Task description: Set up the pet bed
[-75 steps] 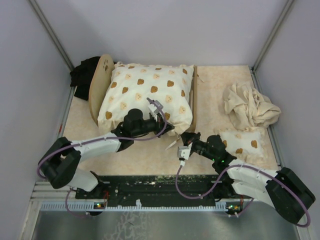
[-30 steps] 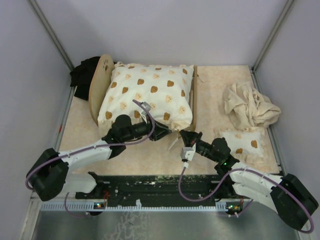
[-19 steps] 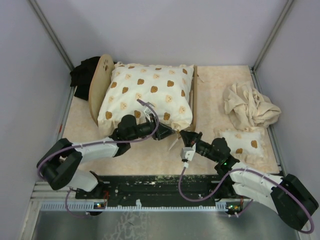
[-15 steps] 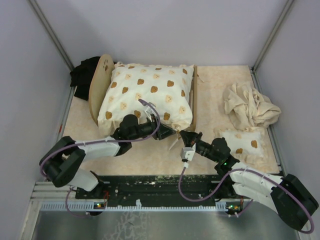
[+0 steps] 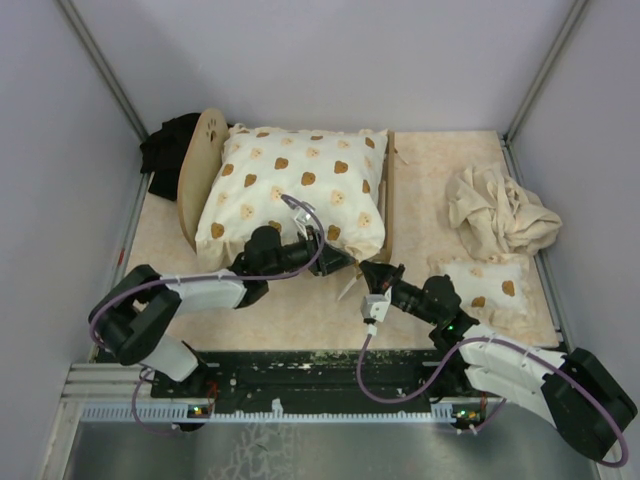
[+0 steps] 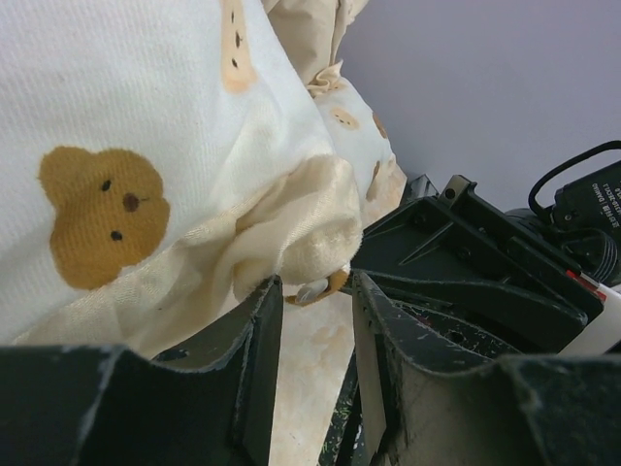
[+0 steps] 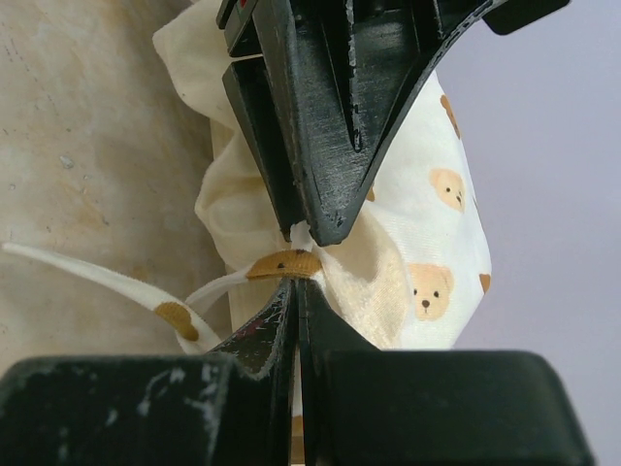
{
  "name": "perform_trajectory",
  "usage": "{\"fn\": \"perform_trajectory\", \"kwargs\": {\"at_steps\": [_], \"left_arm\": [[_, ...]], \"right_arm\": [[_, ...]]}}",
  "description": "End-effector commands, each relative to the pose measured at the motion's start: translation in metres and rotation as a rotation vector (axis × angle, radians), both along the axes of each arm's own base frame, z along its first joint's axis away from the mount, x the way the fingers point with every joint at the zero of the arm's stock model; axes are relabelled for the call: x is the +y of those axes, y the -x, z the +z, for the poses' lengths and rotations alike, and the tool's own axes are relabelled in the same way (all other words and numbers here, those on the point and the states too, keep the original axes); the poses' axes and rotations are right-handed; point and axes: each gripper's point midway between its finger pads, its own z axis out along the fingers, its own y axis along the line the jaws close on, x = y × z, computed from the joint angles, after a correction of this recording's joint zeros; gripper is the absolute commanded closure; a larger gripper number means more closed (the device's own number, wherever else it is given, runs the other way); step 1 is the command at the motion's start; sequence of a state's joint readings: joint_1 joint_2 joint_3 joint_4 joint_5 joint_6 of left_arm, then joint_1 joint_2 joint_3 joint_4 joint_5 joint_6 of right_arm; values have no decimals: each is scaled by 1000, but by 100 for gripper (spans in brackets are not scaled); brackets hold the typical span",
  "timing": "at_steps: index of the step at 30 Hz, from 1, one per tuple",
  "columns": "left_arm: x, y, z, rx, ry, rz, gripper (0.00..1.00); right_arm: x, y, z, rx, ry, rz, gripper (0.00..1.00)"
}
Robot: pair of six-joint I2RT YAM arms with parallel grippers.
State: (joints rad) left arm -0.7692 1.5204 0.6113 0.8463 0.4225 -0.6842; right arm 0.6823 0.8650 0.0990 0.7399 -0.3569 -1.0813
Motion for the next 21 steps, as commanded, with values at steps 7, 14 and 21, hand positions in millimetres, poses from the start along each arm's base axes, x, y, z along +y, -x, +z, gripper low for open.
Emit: {"fn": "perform_trajectory", "kwargs": {"at_steps": [7, 14, 21], "left_arm": [[-9, -3, 15, 0, 59, -33, 64], [-10, 1, 23, -29, 94, -59, 99], [-7, 3, 25, -82, 84, -62, 100]], "right_arm": [[5, -4, 31, -58, -53, 9, 100], [4, -7, 30, -31, -65, -7, 100], [0, -12, 46, 371, -341, -106, 78]]}}
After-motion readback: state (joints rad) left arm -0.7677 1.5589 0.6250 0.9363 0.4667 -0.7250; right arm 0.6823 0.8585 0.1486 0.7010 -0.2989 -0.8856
